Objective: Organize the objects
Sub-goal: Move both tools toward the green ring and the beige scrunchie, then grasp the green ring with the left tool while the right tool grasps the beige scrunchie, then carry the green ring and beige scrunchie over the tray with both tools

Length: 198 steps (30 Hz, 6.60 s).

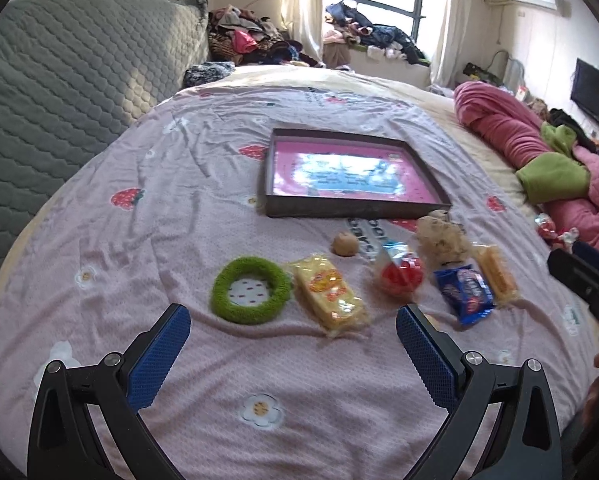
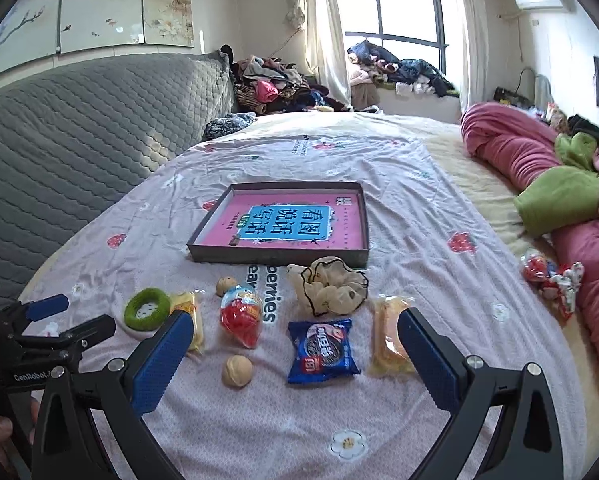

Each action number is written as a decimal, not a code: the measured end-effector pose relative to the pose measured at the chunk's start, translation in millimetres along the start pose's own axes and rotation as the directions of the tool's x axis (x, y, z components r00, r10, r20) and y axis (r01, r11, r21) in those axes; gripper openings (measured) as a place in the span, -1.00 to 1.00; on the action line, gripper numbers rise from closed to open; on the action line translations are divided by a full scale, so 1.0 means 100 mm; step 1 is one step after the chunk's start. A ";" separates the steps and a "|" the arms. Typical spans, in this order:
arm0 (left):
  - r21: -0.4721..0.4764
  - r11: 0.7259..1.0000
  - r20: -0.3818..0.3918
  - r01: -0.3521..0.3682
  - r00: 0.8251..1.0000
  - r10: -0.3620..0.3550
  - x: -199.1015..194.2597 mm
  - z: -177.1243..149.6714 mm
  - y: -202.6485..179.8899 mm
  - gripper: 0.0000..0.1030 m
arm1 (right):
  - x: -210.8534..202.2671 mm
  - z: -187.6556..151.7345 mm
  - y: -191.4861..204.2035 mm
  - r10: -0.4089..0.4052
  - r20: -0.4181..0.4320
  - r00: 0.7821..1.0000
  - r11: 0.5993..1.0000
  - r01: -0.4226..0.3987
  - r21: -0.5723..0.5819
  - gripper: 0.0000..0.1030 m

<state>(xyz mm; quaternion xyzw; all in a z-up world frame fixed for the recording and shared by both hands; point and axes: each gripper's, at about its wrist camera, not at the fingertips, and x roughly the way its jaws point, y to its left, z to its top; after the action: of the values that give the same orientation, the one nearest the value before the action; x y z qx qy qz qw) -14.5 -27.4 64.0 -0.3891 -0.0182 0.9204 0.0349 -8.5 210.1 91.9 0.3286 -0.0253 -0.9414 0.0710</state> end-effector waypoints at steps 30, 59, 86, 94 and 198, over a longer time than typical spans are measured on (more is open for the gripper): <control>0.011 0.994 -0.168 -0.109 0.980 0.110 1.22 0.04 0.42 0.99 | 1.43 0.11 -0.02 -0.167 -0.213 0.963 0.979 0.137 -0.150 0.99; -0.043 0.999 -0.208 0.008 0.978 -0.016 1.32 0.07 0.42 -0.56 | 1.63 0.08 0.16 -0.090 -0.286 0.954 0.977 0.028 -0.213 -0.72; 0.002 0.999 -0.076 0.049 0.996 -0.048 0.65 0.05 0.08 -0.56 | 0.68 0.09 0.24 -0.003 -0.165 0.986 0.994 -0.015 -0.107 -0.72; 0.044 0.998 -0.005 0.040 0.999 -0.040 0.22 0.05 -0.20 -0.56 | 0.36 0.08 0.25 0.033 -0.122 0.992 0.997 -0.042 -0.071 -0.72; 0.090 0.994 -0.173 -0.061 0.982 0.076 3.30 2.37 -0.55 -0.56 | 3.15 1.60 -0.25 0.028 -0.248 0.968 0.996 -0.048 -0.076 -0.72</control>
<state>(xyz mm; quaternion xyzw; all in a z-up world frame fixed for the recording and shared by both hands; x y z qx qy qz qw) -410.4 52.1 -3.5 -0.4676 0.0372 0.8829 0.0213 -354.6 187.9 21.4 0.4394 0.0156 -0.8921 0.1047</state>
